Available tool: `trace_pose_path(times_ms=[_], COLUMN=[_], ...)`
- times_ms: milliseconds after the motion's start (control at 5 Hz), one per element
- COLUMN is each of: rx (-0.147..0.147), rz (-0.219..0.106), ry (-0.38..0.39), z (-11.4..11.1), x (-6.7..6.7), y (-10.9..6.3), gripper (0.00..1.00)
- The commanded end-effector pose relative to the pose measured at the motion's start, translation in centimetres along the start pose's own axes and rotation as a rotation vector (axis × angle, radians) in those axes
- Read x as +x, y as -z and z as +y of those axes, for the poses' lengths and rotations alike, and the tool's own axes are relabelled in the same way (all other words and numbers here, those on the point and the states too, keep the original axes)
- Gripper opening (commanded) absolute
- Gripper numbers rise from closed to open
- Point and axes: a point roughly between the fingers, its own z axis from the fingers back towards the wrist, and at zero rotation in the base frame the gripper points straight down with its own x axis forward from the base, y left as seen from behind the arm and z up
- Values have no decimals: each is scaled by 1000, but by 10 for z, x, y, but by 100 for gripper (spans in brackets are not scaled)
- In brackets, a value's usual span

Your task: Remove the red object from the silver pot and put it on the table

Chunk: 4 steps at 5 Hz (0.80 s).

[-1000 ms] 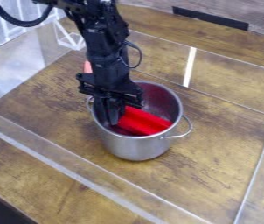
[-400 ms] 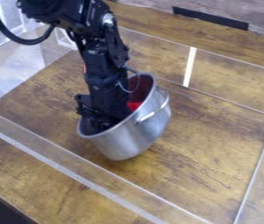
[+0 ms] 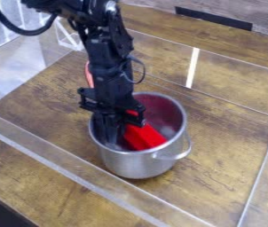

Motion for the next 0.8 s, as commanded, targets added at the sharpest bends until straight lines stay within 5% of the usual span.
trace_pose_path(times_ms=[0, 200, 400, 600], rx=[-1, 2, 10, 16], rz=[-50, -66, -69, -75], ry=[-13, -31, -43, -54], z=[0, -1, 1, 3], x=[11, 13, 12, 11], y=[-1, 1, -6, -14], gripper=[100, 100, 0, 0])
